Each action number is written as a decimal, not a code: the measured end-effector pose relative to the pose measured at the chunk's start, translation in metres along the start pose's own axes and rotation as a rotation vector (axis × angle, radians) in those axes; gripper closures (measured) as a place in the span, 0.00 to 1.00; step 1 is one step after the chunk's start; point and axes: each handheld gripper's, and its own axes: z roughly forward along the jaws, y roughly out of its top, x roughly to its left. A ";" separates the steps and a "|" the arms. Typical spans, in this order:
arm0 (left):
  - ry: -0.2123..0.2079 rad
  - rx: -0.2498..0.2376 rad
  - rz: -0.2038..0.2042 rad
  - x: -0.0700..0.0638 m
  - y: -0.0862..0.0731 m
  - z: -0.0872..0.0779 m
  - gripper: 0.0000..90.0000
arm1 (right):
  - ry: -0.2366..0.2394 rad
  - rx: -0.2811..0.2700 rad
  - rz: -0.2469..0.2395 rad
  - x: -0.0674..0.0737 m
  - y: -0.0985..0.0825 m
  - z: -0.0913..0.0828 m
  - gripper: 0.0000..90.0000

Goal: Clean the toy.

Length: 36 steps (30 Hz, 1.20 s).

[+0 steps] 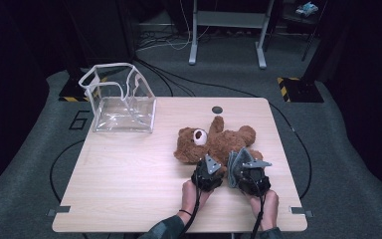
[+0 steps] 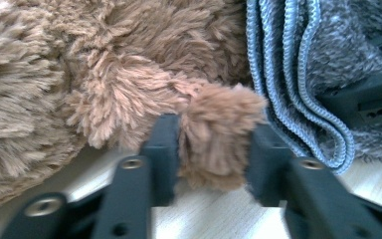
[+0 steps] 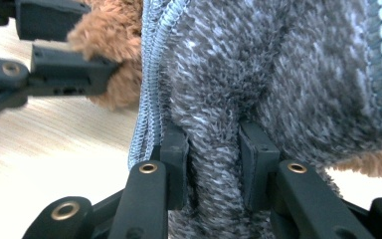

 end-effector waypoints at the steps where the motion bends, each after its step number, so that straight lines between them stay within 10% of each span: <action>1: -0.008 -0.002 -0.004 0.002 -0.001 -0.001 0.75 | 0.003 -0.001 -0.002 -0.001 0.000 0.000 0.76; 36: -0.036 -0.230 -0.040 0.050 0.069 -0.058 0.93 | -0.037 -0.068 -0.001 0.002 0.002 -0.005 0.77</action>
